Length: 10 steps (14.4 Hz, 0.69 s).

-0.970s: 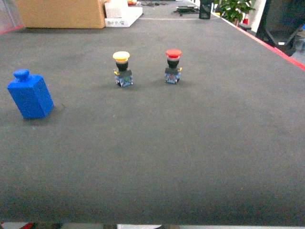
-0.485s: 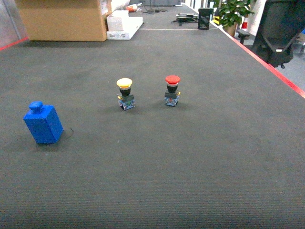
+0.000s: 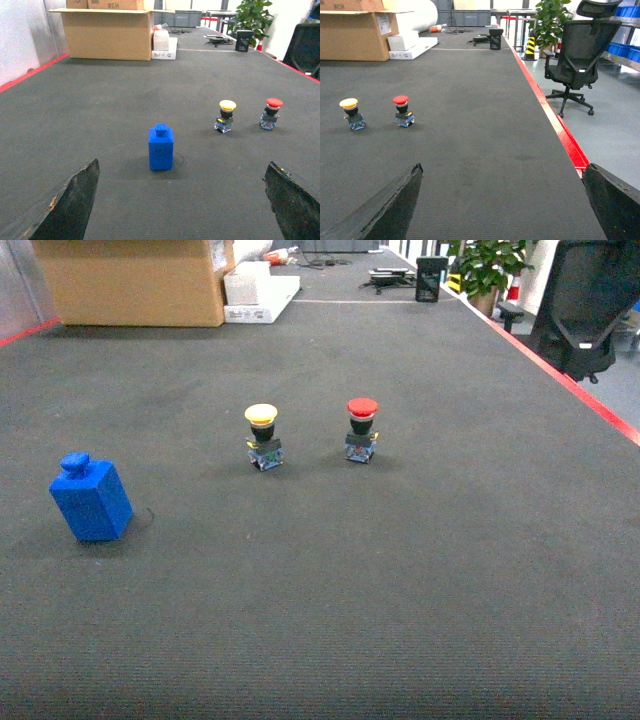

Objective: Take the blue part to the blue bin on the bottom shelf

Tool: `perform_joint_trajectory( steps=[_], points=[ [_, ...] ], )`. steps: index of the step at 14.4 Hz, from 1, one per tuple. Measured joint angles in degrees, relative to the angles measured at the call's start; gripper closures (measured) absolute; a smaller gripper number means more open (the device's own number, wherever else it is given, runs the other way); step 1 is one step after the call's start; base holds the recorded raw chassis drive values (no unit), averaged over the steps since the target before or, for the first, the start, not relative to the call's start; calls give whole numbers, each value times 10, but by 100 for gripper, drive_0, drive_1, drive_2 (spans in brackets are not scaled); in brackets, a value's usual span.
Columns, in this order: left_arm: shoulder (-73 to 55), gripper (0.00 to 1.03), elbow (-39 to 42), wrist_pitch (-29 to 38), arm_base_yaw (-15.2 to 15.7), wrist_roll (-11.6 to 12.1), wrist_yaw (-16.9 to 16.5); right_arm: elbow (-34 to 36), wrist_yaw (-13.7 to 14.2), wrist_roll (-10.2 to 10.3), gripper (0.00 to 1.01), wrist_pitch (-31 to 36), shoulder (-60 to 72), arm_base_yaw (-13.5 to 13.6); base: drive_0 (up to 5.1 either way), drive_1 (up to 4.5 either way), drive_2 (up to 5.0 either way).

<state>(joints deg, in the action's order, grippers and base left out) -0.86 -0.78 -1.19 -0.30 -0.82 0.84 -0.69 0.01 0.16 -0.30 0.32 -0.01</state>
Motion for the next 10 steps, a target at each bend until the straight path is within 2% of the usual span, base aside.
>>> perform_joint_trajectory(
  steps=[1, 2, 4, 5, 10],
  points=[
    [-78, 5, -16, 15, -12, -22, 69, 0, 1, 0, 3, 0, 0, 0, 0, 0, 0],
    [-220, 5, -40, 122, 27, -25, 55, 0, 0, 0, 3, 1, 0, 0, 0, 0, 0],
    [-473, 5, -87, 335, 81, -16, -30, 0, 0, 0, 3, 0, 0, 0, 0, 0, 0],
    [-525, 5, -100, 370, 88, -14, -53, 0, 0, 0, 3, 0, 0, 0, 0, 0, 0],
    [-660, 5, -139, 438, 110, -9, -87, 0, 0, 0, 3, 0, 0, 0, 0, 0, 0]
  ],
)
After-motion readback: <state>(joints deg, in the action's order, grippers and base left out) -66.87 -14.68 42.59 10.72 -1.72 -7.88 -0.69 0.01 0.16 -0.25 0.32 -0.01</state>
